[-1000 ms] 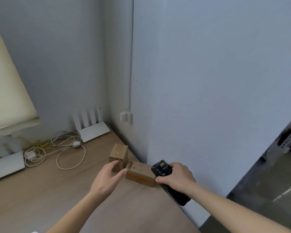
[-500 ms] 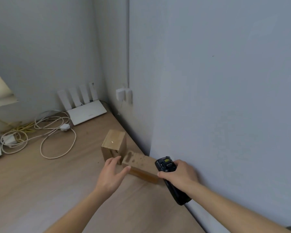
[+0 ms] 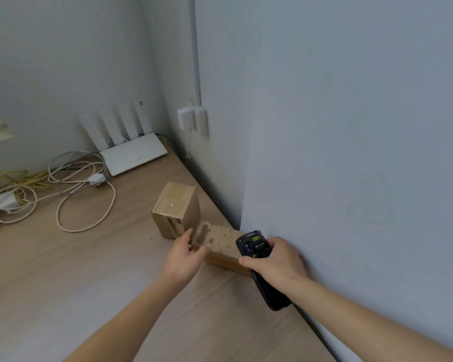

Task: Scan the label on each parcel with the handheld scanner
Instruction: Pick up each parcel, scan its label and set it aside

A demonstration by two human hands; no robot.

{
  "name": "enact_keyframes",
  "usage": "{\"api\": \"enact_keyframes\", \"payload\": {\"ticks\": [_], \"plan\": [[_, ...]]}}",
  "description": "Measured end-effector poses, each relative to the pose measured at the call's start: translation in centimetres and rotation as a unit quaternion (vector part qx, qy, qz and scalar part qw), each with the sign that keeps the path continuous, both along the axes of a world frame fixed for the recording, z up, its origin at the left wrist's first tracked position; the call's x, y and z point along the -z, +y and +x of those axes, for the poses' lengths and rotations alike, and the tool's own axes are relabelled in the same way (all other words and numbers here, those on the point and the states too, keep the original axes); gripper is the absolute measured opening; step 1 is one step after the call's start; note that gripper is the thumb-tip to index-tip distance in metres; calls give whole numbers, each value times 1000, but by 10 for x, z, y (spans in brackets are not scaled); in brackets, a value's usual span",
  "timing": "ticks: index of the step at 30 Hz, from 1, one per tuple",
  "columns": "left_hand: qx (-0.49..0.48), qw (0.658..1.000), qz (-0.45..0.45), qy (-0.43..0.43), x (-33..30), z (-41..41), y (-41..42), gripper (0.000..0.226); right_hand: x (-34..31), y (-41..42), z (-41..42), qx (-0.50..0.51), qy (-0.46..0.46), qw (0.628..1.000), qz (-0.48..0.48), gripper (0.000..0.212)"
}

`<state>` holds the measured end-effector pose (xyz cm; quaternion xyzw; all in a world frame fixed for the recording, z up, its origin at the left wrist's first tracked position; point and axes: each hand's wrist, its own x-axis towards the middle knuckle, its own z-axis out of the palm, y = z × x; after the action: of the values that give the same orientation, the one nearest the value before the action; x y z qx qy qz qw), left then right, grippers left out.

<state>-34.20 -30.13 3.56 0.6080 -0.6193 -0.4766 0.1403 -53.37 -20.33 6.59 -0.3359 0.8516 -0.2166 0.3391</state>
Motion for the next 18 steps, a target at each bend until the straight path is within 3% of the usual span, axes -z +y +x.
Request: {"api": "enact_keyframes", "payload": {"ticks": [4, 9, 15, 18], "plan": [[-28, 999, 28, 14, 3, 8, 8, 66, 6, 3, 0, 30, -19, 999, -23, 53], [-100, 992, 38, 69, 4, 25, 30, 29, 8, 19, 7, 27, -74, 996, -47, 57], [-188, 976, 19, 105, -12, 61, 68, 40, -10, 55, 34, 2, -95, 991, -91, 69], [-195, 972, -6, 131, -27, 90, 91, 32, -28, 78, 53, -11, -101, 988, -113, 80]]}}
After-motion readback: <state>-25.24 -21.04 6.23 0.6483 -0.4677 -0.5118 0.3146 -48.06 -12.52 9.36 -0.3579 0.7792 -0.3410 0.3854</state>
